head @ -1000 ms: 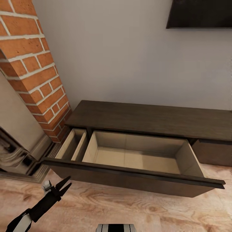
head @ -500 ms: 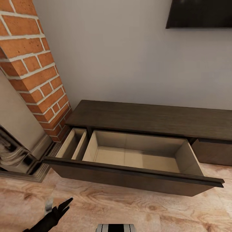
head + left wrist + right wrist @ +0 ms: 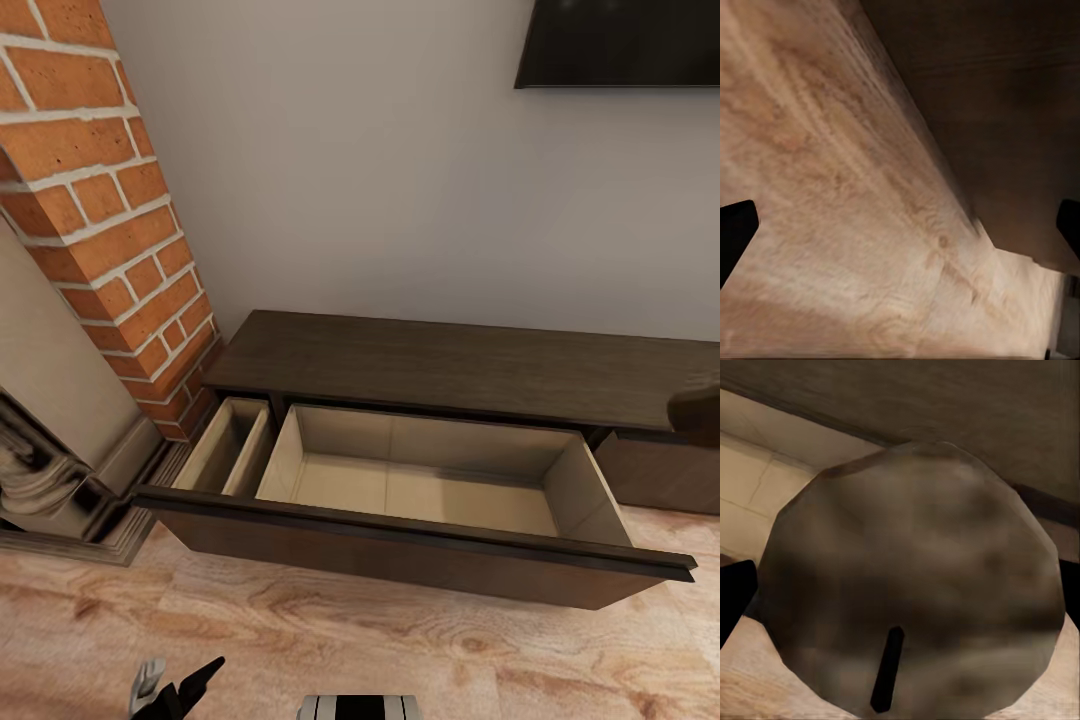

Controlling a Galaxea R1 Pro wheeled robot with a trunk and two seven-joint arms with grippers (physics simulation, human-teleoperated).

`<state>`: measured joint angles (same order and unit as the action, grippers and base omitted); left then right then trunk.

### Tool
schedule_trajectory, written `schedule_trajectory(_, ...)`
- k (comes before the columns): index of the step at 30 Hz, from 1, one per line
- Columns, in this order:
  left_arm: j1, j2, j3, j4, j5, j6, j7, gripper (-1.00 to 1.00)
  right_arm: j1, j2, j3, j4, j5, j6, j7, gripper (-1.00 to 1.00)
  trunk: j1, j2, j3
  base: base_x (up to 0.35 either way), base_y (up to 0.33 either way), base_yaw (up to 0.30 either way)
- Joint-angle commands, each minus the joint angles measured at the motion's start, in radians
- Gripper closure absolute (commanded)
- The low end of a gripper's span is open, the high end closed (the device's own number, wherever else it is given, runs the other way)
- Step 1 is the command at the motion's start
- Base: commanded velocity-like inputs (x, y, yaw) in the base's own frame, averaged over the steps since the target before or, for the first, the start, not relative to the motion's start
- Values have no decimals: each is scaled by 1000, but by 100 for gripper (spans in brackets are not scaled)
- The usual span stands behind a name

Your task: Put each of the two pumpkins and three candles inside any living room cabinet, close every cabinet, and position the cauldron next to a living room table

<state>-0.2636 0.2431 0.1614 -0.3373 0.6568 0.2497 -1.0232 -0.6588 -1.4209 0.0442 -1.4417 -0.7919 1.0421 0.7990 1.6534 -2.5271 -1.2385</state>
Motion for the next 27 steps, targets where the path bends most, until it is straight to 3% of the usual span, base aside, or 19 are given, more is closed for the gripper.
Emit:
schedule_trajectory(1,0,-1,1,2,3,10,-2,-100,-24,27,28,0,1,5,-39,100,0,0,-1,0,0,0)
schedule_trajectory(4,0,0,1,4,1,9,-3,-100,-24,80,62,-2,11,5,-115,100,0,0,-1,0,0,0)
schedule_trajectory(6,0,1,1,4,1,9,-4,-100,-24,99,69,-3,14,5,-133,100,0,0,-1,0,0,0)
schedule_trajectory(9,0,2,1,4,0,7,-8,-100,-24,154,79,-9,33,5,-166,100,0,0,-1,0,0,0)
schedule_trajectory(16,0,7,1,4,0,5,-12,-100,-24,298,87,-22,164,5,-192,100,0,0,-1,2,0,0)
schedule_trajectory(18,0,9,1,4,0,5,-12,-100,-24,324,87,-23,189,5,-193,100,0,0,-1,86,0,0)
schedule_trajectory(24,0,11,1,4,0,5,-12,-100,-24,349,92,-25,212,5,-193,100,0,0,-1,228,0,0)
schedule_trajectory(27,1,11,1,4,0,5,-12,-100,-24,352,143,-24,218,4,-192,100,0,0,-1,77,0,0)
